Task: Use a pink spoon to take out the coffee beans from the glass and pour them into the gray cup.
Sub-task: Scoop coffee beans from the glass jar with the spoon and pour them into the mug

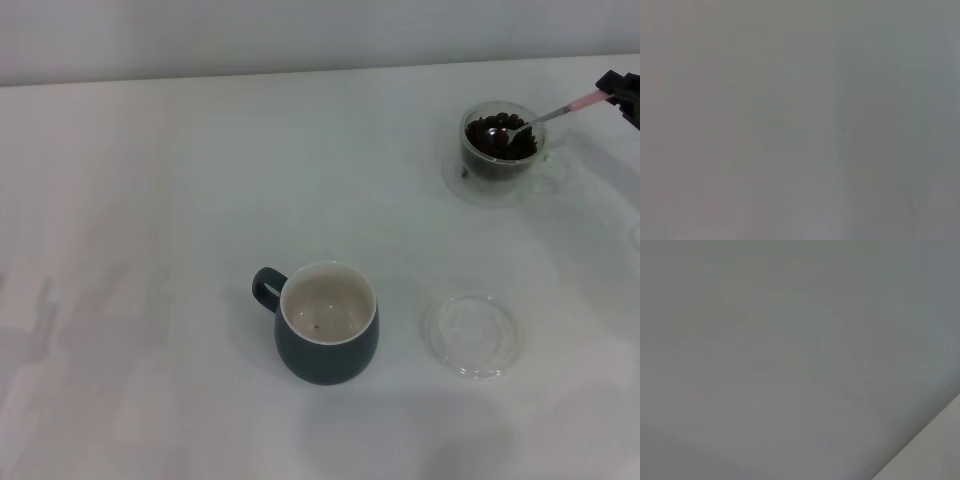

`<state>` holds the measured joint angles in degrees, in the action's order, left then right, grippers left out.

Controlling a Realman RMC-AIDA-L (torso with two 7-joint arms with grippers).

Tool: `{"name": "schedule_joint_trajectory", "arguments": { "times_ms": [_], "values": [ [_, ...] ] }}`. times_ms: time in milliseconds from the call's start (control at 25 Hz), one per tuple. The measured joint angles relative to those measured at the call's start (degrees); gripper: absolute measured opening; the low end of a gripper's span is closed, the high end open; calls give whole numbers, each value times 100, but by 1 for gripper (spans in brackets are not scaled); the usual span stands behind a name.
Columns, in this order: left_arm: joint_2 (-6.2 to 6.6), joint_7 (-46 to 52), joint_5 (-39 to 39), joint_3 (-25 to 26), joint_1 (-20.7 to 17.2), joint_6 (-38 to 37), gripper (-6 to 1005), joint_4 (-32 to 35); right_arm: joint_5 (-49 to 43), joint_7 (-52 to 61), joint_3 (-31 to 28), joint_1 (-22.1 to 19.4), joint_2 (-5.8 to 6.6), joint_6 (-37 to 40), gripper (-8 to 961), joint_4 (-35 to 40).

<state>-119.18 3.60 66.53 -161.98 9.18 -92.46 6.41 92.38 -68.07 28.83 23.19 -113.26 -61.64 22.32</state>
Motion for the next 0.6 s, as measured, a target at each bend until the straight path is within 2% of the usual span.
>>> {"name": "schedule_joint_trajectory", "arguments": {
  "times_ms": [600],
  "values": [
    [8,-8,0,0,12,36,553,-7,-39,799,13,-108,103,-59,152,-20]
  ]
}}
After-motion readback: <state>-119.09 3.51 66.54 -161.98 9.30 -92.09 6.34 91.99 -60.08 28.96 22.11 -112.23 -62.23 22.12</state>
